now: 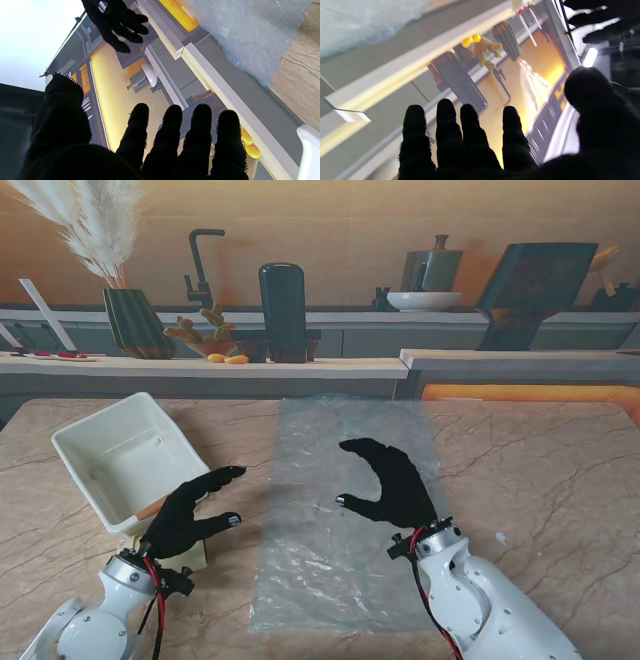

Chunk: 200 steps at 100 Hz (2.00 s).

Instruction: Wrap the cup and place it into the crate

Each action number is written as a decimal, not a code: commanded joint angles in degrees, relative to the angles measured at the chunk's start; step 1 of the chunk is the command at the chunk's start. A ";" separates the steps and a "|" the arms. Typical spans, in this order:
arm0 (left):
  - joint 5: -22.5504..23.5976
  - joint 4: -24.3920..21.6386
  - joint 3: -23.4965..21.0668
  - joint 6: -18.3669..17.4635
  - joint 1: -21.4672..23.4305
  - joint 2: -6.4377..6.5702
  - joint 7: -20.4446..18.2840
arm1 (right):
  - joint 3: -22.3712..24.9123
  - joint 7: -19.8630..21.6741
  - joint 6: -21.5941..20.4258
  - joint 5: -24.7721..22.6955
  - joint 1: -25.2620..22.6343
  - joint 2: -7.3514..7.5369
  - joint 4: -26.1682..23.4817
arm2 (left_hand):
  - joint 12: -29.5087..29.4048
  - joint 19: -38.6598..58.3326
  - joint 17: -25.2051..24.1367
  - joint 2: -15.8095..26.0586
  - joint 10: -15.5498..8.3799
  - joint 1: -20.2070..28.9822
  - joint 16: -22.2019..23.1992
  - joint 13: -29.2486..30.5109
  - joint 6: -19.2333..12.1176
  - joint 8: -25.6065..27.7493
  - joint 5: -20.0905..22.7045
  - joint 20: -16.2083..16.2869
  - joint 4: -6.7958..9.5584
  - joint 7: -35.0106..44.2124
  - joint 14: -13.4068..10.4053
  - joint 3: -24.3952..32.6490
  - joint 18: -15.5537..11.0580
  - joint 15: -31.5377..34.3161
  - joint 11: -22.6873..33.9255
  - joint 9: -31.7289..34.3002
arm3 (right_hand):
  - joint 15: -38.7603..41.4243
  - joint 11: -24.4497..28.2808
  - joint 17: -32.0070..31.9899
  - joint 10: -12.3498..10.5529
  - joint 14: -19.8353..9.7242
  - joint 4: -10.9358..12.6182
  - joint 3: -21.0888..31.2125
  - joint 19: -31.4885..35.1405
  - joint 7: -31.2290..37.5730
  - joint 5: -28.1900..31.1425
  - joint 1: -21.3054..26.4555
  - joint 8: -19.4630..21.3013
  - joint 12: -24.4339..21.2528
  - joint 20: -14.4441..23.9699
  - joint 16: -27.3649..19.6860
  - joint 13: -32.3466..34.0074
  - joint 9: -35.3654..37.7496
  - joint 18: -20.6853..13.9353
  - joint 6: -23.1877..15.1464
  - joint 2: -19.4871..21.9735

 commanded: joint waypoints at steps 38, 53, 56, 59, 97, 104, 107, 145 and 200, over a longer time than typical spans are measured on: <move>2.26 -2.09 -0.84 -1.68 1.60 -0.27 0.43 | 2.47 18.60 -9.01 26.67 -5.15 -1.01 -7.20 | 0.34 4.71 0.17 -0.52 -2.01 1.17 2.01 0.23 -0.13 0.39 -0.77 5.32 1.78 -0.01 -1.91 -0.11 -0.36 1.03 -0.49 -1.22 | 2.08 1.37 4.66 0.42 0.27 0.31 3.83 3.94 -0.44 3.40 2.54 1.64 0.72 1.51 1.97 2.91 1.30 0.84 3.61 -4.31; 6.08 -4.31 -3.25 0.10 3.35 -0.16 1.36 | 2.92 25.39 -8.35 32.81 -6.37 0.32 -8.62 | 0.31 1.31 -0.44 -0.38 -2.03 1.52 1.46 -0.95 -0.79 0.76 -0.11 3.51 1.69 0.14 -2.18 -0.19 -1.24 0.11 -0.68 -1.92 | 1.55 0.96 3.58 0.60 0.81 0.22 3.10 2.97 -1.57 3.46 2.18 1.51 0.45 0.73 1.60 1.47 0.54 2.07 2.78 -3.31; 6.72 -4.91 -3.94 0.67 3.88 0.00 1.01 | 2.95 26.28 -8.24 34.09 -6.52 0.47 -8.73 | 0.28 0.98 -0.53 -0.41 -1.96 1.54 1.37 -1.17 -0.78 0.80 0.05 3.31 1.68 0.19 -2.11 -0.21 -1.36 -0.02 -0.74 -2.13 | 1.43 0.77 3.46 0.69 1.01 0.25 3.03 2.79 -1.71 3.57 2.34 1.51 0.34 0.59 1.50 1.27 0.43 2.42 2.89 -3.39; 7.47 -5.59 -4.66 1.42 4.48 0.17 0.53 | 2.94 27.23 -8.22 35.37 -6.58 0.60 -8.76 | 0.24 0.64 -0.65 -0.46 -1.99 1.55 1.27 -1.46 -0.83 0.83 0.21 3.10 1.68 0.23 -2.06 -0.23 -1.45 -0.18 -0.81 -2.34 | 1.26 0.59 3.36 0.78 1.21 0.27 2.96 2.59 -1.87 3.66 2.41 1.49 0.24 0.43 1.38 1.01 0.36 2.80 3.00 -3.46; 26.47 -14.91 -14.37 13.06 13.47 2.29 -3.84 | 3.53 30.49 -7.94 38.54 -6.90 1.24 -8.79 | -0.47 -1.55 0.11 -5.77 -1.16 2.00 -0.04 -3.18 1.04 0.52 1.24 1.39 1.93 -0.60 -1.63 -0.05 -1.45 -1.39 -1.53 -4.08 | 0.17 -1.03 2.49 0.81 1.63 0.49 2.83 1.40 -3.19 3.53 2.65 1.50 -0.39 -0.75 0.32 -0.51 -0.58 3.46 2.83 -3.24; 31.00 -16.14 -15.11 15.40 14.73 2.58 -3.66 | 3.68 30.14 -7.72 37.84 -6.97 1.21 -8.79 | -0.50 -1.39 0.57 -6.38 -1.33 1.97 -0.12 -2.91 1.02 0.49 1.19 1.32 2.05 -0.70 -1.73 0.42 -1.63 -1.21 -1.45 -4.10 | 0.14 -1.22 2.26 0.74 1.56 0.47 2.71 1.39 -3.31 3.42 2.47 1.55 -0.43 -0.77 0.29 -0.62 -0.65 3.35 2.64 -2.92; 32.43 -16.58 -15.31 16.20 15.15 2.70 -3.74 | 3.74 30.00 -7.56 37.50 -7.00 1.20 -8.80 | -0.52 -1.33 0.64 -6.57 -1.35 1.96 -0.15 -2.92 1.05 0.48 1.08 1.30 2.09 -0.75 -1.82 0.65 -1.68 -1.18 -1.42 -4.12 | 0.11 -1.28 2.19 0.83 1.52 0.46 2.65 1.41 -3.32 3.46 2.45 1.58 -0.44 -0.77 0.27 -0.67 -0.64 3.26 2.59 -2.91; 43.54 -18.44 -15.08 19.82 16.37 4.23 -8.19 | 4.17 29.74 -6.15 36.36 -7.55 1.24 -9.47 | 0.18 6.10 2.75 -13.27 -2.39 -9.02 1.22 -1.38 -0.04 1.24 -1.23 5.13 -0.61 0.94 -3.81 28.18 -3.16 1.29 -0.10 -4.75 | 0.05 -1.86 1.69 0.81 1.44 0.42 1.94 1.59 -3.52 3.34 1.81 1.84 -0.47 -0.62 0.34 -0.73 -0.57 3.21 2.12 -1.45; 50.90 -19.33 -10.76 24.50 14.79 5.57 -16.47 | 4.00 30.65 -5.15 36.44 -7.20 1.43 -9.44 | 4.13 11.62 9.82 -15.04 -3.37 -6.44 4.74 3.37 0.35 3.22 -1.97 4.88 -0.35 5.67 -5.06 34.32 -6.50 6.28 5.78 -1.78 | -0.18 -2.57 0.89 0.71 1.36 0.49 0.99 1.49 -3.70 3.28 1.50 2.02 -0.46 -0.41 0.48 -0.91 -0.68 2.90 1.63 -0.04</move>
